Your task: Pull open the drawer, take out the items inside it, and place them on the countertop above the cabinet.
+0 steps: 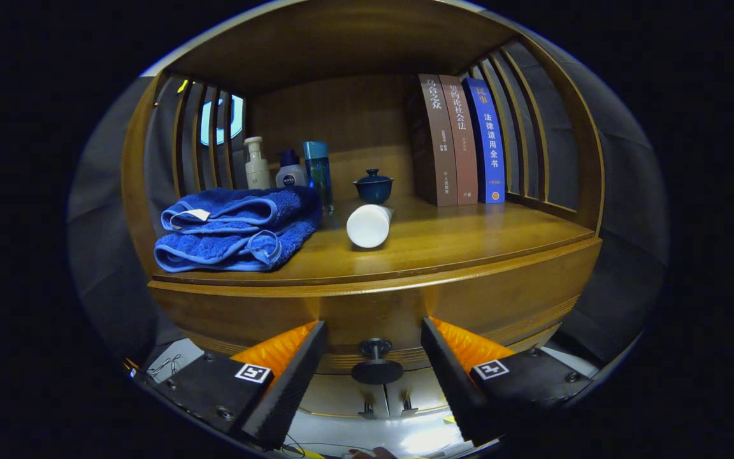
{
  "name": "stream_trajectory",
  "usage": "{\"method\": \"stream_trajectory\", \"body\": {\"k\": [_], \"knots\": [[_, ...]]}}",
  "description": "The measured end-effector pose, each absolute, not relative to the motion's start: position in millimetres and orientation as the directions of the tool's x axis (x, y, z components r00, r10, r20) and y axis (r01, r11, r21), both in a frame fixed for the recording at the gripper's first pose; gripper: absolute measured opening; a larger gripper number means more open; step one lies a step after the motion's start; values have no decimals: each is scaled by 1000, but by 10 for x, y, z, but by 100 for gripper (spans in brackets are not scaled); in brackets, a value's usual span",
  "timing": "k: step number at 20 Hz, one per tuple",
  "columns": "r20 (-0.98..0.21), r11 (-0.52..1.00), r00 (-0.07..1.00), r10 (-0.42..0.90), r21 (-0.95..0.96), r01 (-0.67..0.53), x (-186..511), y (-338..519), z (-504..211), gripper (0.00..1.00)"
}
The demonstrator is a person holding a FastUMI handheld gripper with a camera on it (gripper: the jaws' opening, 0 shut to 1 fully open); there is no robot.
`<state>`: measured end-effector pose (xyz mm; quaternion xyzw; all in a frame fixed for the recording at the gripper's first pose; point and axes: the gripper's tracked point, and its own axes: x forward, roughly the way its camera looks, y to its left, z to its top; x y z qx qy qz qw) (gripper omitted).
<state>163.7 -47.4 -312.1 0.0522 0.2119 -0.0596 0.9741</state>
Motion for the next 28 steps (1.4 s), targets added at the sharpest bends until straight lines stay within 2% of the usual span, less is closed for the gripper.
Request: {"method": "stream_trajectory", "body": {"k": [8,13,21,25,28], "knots": [[-419,990,902,-106,45,137,1619,-504,-3091,99],[-361,990,926,-108,49,135,1539,-466,-2717,99],[-235,994,968,-90,34,101,1341,-371,-1563,99],[-152,994,985,-83,63,94,1096,-308,-848,99],[-132,995,989,-71,55,79,850,-244,-451,98]]}}
